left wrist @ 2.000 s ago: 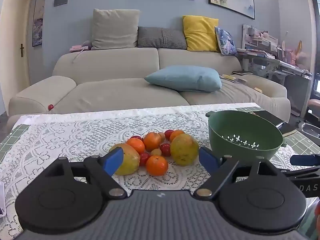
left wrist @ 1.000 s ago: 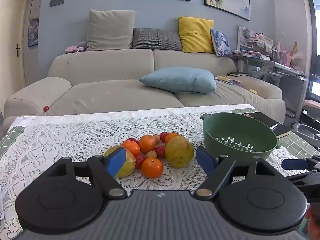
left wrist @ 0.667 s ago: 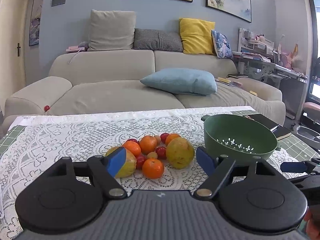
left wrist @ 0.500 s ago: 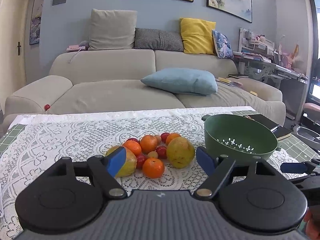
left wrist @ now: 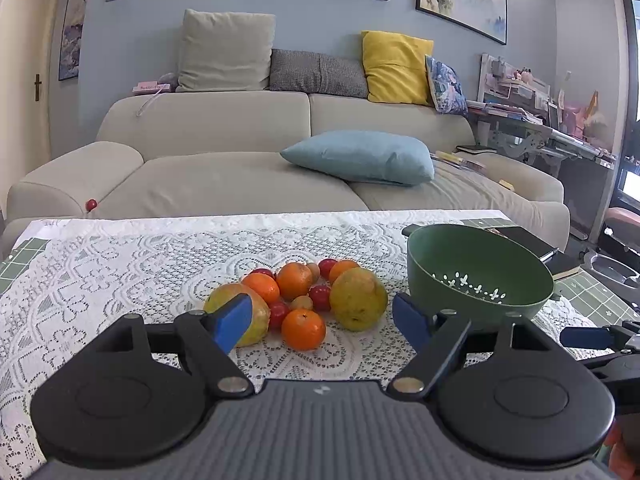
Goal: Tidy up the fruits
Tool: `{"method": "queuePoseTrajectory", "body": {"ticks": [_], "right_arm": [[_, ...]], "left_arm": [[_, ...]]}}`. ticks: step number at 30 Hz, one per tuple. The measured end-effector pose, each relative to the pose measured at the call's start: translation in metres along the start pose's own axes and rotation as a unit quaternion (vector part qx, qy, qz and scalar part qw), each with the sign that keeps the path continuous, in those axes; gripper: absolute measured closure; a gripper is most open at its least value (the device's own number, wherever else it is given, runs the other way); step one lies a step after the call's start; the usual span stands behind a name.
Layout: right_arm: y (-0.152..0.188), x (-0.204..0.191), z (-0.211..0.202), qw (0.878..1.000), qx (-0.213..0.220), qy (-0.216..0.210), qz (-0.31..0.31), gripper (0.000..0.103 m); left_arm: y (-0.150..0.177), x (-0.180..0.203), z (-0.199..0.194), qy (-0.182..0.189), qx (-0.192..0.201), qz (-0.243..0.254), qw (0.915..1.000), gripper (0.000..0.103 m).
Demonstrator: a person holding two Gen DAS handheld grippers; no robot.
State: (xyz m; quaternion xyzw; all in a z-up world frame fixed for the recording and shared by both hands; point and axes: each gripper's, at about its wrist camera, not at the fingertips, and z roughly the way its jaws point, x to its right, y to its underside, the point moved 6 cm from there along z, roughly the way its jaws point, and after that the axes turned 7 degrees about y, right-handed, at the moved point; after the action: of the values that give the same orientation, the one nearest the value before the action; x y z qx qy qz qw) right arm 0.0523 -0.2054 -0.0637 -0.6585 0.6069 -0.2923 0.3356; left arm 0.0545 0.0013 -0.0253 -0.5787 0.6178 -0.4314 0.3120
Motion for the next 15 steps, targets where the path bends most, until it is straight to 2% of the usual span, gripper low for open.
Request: {"method": "queuePoseTrajectory", "body": {"ticks": [15], "right_arm": [[0.0006,-0.0010,0.0008,1.000,-0.004,0.004,-0.001,0.004]], "left_arm": [[0.0034,0.0008,-0.0001,0.002,-0.004,0.000,1.0000,0.009]]}}
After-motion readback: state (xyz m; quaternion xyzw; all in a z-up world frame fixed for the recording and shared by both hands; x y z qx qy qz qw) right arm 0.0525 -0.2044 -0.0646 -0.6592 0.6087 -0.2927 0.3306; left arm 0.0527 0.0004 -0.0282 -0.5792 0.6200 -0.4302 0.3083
